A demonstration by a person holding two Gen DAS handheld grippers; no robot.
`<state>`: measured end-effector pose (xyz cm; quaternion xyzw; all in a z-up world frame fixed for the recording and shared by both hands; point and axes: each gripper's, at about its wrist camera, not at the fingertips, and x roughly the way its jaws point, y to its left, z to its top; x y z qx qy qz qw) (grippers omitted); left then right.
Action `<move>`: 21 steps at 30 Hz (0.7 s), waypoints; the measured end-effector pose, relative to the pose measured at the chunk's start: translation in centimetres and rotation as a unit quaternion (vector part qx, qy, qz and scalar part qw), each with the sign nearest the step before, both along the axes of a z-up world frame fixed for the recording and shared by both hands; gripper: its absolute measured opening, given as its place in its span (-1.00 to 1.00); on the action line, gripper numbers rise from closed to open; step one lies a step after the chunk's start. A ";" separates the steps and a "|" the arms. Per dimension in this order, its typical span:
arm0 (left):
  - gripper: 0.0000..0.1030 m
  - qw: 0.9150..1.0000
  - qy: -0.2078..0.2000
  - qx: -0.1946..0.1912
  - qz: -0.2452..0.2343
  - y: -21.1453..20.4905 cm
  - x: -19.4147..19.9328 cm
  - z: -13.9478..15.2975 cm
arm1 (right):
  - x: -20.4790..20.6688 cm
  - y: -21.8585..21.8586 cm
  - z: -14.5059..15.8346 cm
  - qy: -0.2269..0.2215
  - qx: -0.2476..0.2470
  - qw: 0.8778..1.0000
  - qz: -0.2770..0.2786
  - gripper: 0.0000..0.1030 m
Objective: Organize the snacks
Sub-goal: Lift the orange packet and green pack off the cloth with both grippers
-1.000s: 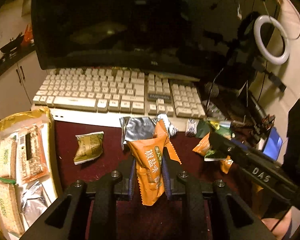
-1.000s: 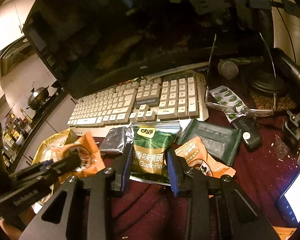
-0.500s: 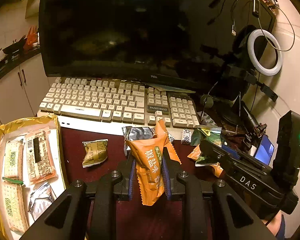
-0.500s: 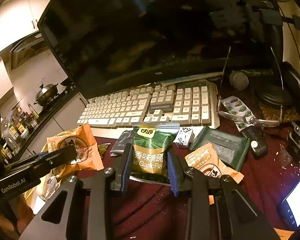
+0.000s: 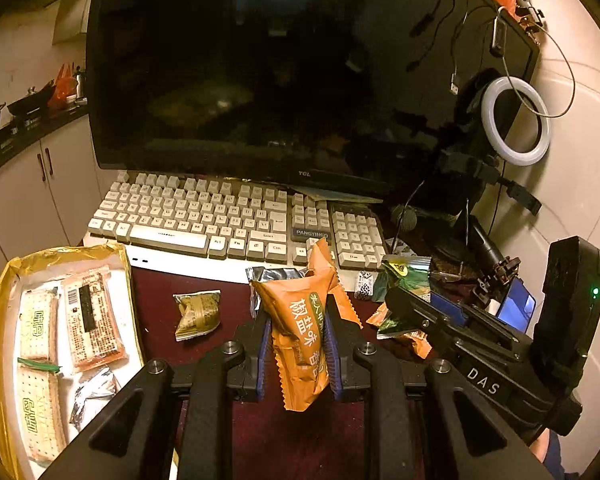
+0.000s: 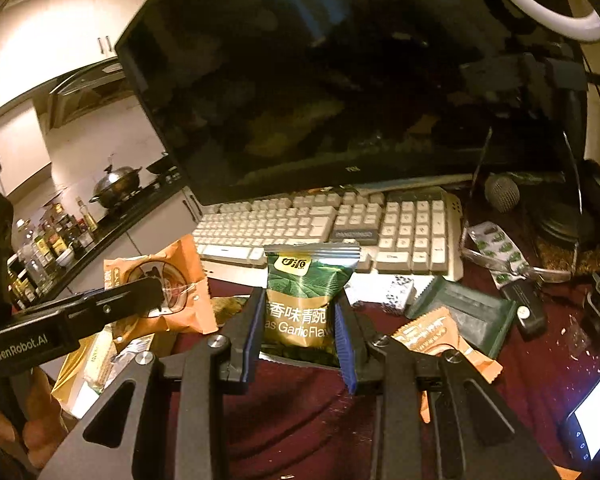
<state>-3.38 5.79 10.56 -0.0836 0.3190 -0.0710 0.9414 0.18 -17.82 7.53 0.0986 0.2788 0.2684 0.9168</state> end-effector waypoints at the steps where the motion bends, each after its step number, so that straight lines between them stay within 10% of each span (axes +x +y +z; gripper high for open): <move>1: -0.56 1.000 -0.002 0.000 0.001 0.1 -0.1 0.1 | -0.1 0.0 0.1 -0.003 0.001 1.000 0.003 -0.39; 21: -0.56 0.999 -0.005 -0.009 0.031 3.6 -1.7 0.1 | -0.7 1.2 0.5 -0.009 -0.002 1.000 0.027 -0.39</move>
